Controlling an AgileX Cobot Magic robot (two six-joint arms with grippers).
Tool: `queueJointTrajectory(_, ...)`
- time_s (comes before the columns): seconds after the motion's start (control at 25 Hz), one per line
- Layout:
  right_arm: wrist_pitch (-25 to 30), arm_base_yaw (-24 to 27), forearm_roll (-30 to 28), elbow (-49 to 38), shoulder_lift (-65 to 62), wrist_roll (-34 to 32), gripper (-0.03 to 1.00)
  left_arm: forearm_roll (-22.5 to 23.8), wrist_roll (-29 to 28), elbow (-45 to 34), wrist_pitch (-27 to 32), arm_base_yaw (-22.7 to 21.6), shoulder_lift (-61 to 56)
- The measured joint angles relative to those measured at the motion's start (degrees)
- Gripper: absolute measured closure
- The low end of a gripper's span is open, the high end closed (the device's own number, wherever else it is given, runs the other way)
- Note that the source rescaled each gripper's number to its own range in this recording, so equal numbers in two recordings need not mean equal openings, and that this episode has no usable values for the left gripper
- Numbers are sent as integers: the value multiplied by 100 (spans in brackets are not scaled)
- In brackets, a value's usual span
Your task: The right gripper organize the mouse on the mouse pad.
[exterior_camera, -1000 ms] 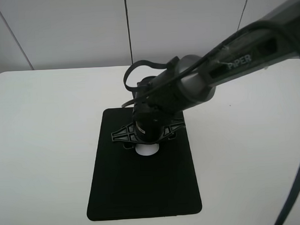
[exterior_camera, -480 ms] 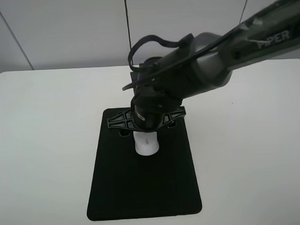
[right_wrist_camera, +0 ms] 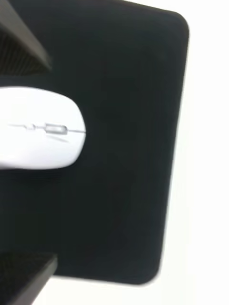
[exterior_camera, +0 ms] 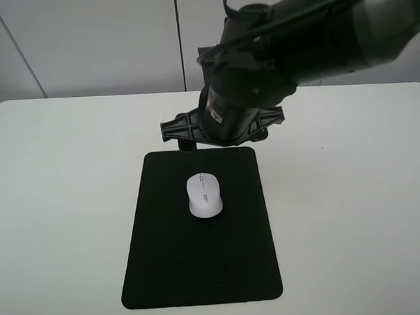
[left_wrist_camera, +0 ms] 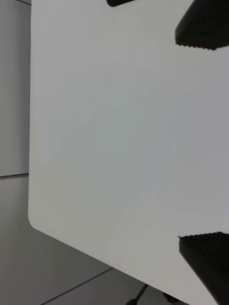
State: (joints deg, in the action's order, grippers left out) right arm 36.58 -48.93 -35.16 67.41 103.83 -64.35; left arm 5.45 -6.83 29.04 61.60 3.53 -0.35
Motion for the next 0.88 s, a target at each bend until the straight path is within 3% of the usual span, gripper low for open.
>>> queueJointTrajectory(0.44, 339, 1351, 1193, -436, -562, 2082, 36, 0, 0, 0, 0, 0, 0)
queueJointTrajectory(0.68, 146, 2419, 1796, -1327, -1386, 2835, 36, 0, 0, 0, 0, 0, 0)
queueJointTrajectory(0.88, 293, 3479, 2199, -1916, -2273, 3392, 36, 0, 0, 0, 0, 0, 0)
